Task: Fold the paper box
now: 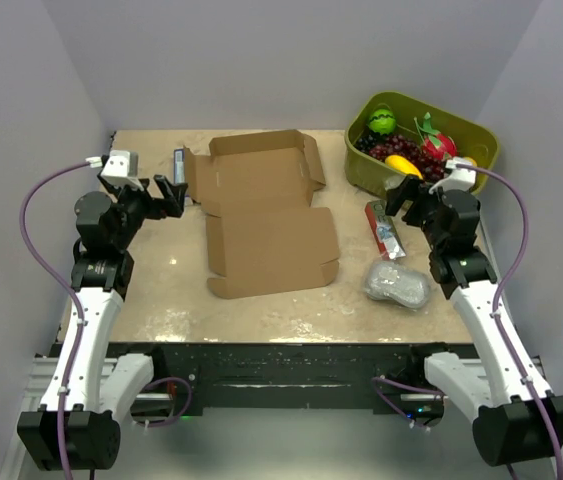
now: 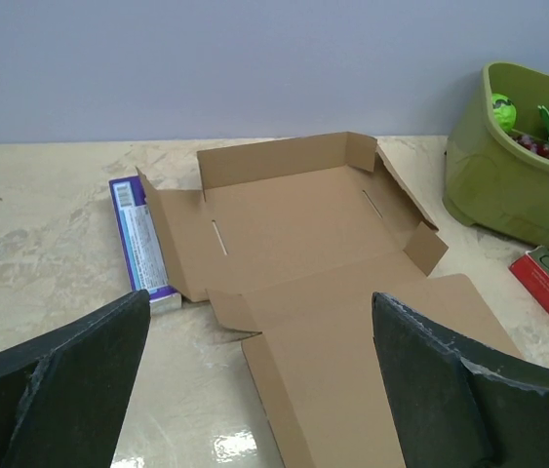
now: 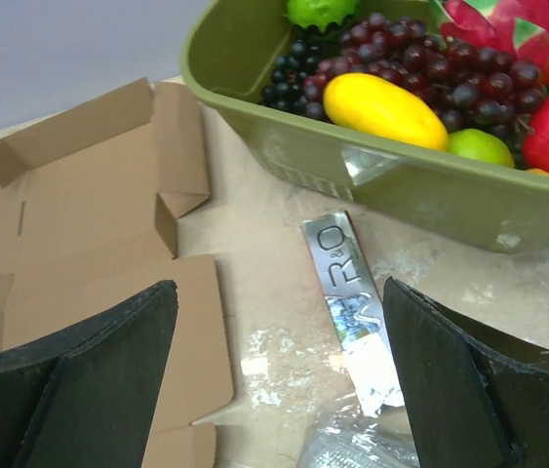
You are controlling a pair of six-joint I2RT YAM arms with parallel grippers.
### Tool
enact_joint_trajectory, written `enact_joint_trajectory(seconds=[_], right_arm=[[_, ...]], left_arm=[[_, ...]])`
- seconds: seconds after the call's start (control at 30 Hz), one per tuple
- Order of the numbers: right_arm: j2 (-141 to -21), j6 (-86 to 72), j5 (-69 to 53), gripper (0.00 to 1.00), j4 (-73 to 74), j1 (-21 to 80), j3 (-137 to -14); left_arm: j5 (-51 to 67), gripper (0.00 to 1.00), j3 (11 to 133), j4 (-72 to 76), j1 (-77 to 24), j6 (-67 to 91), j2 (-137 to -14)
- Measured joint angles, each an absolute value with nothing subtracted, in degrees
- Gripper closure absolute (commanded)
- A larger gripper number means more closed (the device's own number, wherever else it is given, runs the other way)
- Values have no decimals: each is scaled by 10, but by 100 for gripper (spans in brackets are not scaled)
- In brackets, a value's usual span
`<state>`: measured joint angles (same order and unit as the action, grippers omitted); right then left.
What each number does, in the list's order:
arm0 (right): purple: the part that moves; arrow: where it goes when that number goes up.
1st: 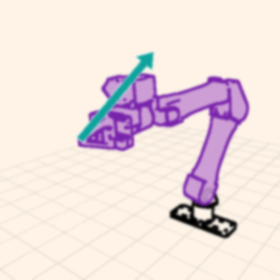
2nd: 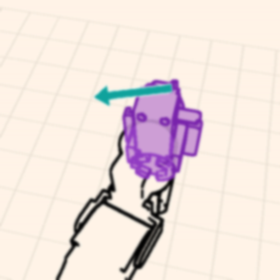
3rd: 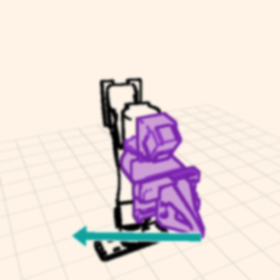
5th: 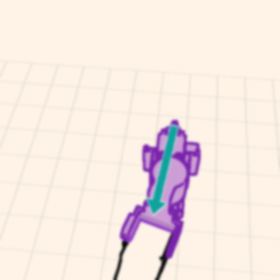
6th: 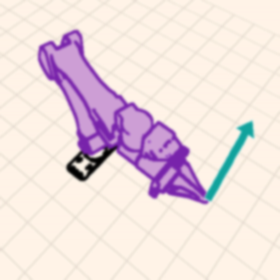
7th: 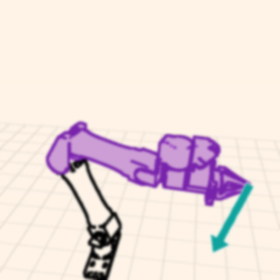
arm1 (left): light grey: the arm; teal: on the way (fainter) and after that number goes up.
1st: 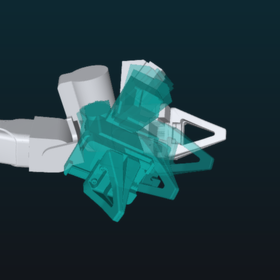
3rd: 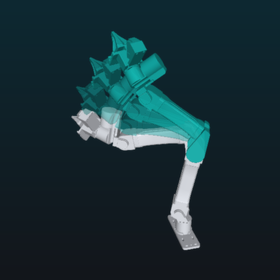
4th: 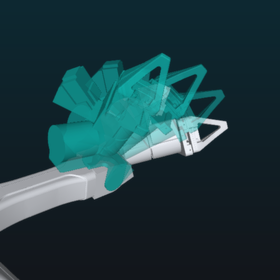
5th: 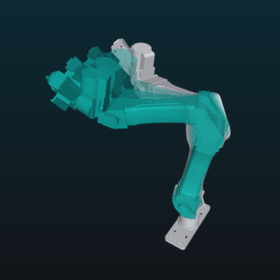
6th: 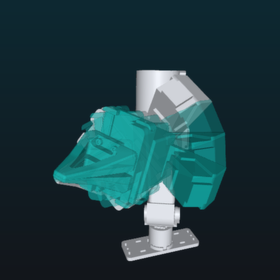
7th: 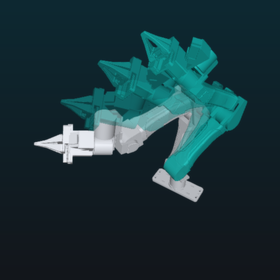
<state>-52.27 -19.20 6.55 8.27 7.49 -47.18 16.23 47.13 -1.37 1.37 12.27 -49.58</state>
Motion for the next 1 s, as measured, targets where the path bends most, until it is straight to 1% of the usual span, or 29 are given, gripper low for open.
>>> enact_joint_trajectory(seconds=[0.17,0.27,0.33,0.37,0.43,0.5,0.57,0.67,0.73,1.0], right_arm=[[-527,-184,4,13,99,77,-502],[-532,-176,-11,13,117,93,-534],[-537,-173,-8,14,123,127,-557],[-541,-171,-4,17,124,150,-569],[-569,-167,12,19,129,205,-600],[-616,-166,15,23,143,246,-648],[-701,-167,-6,27,173,267,-744],[-841,-169,-7,27,203,274,-881],[-912,-168,12,26,224,281,-939],[-1141,-149,128,24,323,317,-1096]], left_arm=[[153,0,471,-12,14,138,-496],[134,0,477,-17,14,156,-504],[125,0,489,-26,14,160,-517],[123,0,494,-28,14,160,-523],[121,0,495,-27,14,159,-528],[122,0,489,-25,14,159,-528],[122,0,479,-25,14,159,-528],[122,0,469,-35,14,159,-538],[121,0,468,-42,14,159,-547],[128,0,467,-57,14,159,-578]])
